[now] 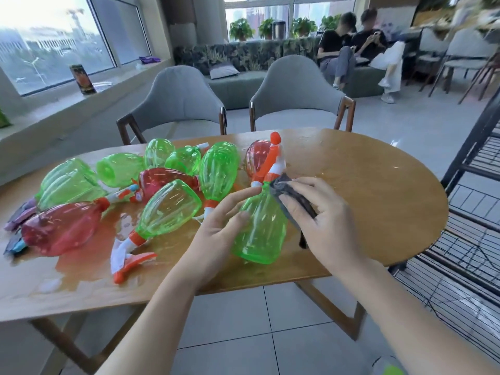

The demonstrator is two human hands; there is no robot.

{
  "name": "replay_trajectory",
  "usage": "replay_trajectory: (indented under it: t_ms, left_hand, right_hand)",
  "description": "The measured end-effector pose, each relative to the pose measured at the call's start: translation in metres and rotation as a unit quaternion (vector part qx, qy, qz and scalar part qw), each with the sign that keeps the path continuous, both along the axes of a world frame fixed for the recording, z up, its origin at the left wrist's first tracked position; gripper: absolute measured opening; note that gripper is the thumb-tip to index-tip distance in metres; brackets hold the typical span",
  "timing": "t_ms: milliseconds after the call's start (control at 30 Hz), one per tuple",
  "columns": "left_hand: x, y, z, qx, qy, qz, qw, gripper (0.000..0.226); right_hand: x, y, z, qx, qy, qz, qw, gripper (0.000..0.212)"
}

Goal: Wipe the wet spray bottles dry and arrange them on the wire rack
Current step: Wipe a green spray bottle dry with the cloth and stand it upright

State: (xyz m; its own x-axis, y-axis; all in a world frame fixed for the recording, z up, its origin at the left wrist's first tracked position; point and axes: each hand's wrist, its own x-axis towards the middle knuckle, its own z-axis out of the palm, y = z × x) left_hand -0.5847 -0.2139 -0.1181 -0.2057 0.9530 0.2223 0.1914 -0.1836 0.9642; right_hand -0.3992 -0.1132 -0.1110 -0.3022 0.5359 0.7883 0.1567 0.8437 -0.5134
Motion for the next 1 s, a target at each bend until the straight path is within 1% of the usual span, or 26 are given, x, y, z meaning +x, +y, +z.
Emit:
replay_trajectory:
  t_ms: [67, 167, 267, 367, 500, 567, 633, 700, 867, 933, 1000]
  left_hand:
    - [-0.002, 0.001, -0.003, 0.01, 0.006, 0.0, 1.0, 0.041]
    - [-0.002, 0.0, -0.006, 0.017, 0.012, 0.006, 1.0, 0.041]
    - [-0.002, -0.001, -0.008, 0.004, -0.032, -0.016, 0.999, 0.048]
    - [0.001, -0.003, -0.007, -0.001, -0.045, -0.034, 0.998, 0.052]
    - [0.002, 0.001, -0.007, -0.001, -0.073, -0.047, 0.996, 0.054]
    - [0.0, 0.001, -0.006, -0.005, -0.083, -0.035, 0.996, 0.059]
    - [-0.001, 0.002, -0.005, -0.009, -0.089, -0.026, 0.996, 0.067]
    - [-0.001, 0.002, -0.005, -0.008, -0.087, -0.03, 0.996, 0.073]
    - [-0.002, 0.003, -0.006, -0.002, -0.09, -0.039, 0.995, 0.073]
    - [-0.004, 0.004, -0.01, 0.004, -0.09, -0.043, 0.995, 0.071]
    - [-0.003, 0.005, -0.012, 0.005, -0.098, -0.043, 0.994, 0.06]
  right_hand:
    - [0.0, 0.002, -0.004, -0.014, 0.012, 0.002, 1.0, 0.022]
    - [0.004, -0.006, -0.014, -0.013, 0.0, 0.037, 0.999, 0.025]
    - [0.01, -0.01, -0.016, 0.002, -0.019, 0.058, 0.998, 0.026]
    - [0.011, -0.005, -0.011, 0.007, -0.03, 0.049, 0.998, 0.026]
    - [0.01, -0.006, -0.01, -0.003, -0.022, 0.046, 0.999, 0.025]
    - [0.014, -0.012, -0.017, 0.021, -0.046, 0.074, 0.996, 0.024]
    - [0.017, -0.017, -0.024, 0.045, -0.072, 0.1, 0.991, 0.024]
    - [0.018, -0.016, -0.023, 0.054, -0.077, 0.105, 0.99, 0.023]
    - [0.012, -0.012, -0.013, 0.042, -0.045, 0.078, 0.995, 0.025]
    - [0.014, -0.016, -0.016, 0.063, -0.06, 0.09, 0.992, 0.023]
    - [0.018, -0.021, -0.023, 0.11, -0.095, 0.107, 0.984, 0.022]
